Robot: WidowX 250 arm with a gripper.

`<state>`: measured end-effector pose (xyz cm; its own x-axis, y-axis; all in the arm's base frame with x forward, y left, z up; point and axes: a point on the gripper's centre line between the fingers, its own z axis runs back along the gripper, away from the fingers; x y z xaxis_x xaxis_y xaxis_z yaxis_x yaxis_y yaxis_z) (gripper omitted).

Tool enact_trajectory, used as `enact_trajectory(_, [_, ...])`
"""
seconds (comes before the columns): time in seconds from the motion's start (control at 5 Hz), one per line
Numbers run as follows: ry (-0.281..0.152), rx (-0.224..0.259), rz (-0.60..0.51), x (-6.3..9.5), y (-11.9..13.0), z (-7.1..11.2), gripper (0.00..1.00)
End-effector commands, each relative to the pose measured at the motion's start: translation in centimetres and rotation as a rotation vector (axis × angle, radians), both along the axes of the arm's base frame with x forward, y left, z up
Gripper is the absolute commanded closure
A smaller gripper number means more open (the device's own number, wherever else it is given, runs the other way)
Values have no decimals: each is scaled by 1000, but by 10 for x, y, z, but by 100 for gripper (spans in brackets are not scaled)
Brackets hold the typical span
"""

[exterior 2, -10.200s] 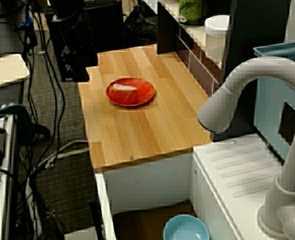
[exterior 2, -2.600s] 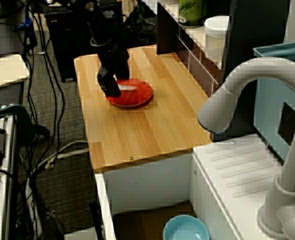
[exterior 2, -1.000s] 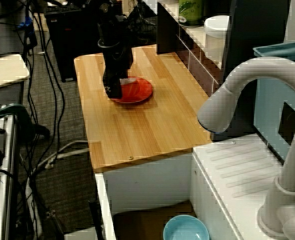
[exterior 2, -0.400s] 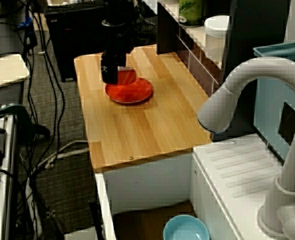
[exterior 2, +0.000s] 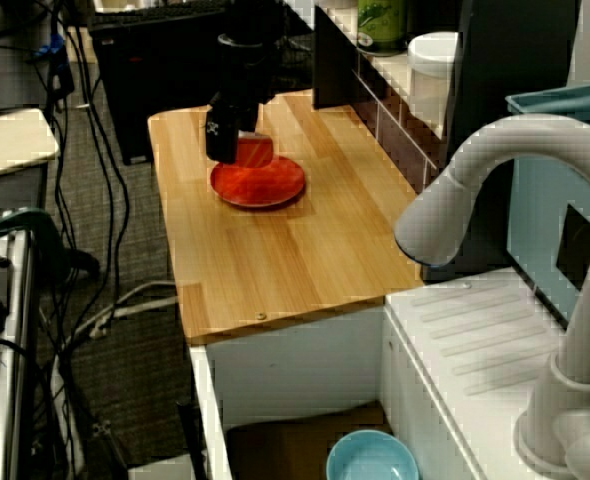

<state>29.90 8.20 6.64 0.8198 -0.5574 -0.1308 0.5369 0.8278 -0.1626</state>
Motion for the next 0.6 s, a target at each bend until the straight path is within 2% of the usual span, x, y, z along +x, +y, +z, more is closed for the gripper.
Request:
enact_trajectory(0.0, [84, 4, -35, 9, 6, 13, 100])
enact_trajectory(0.4, [181, -20, -80, 8, 13, 14, 100])
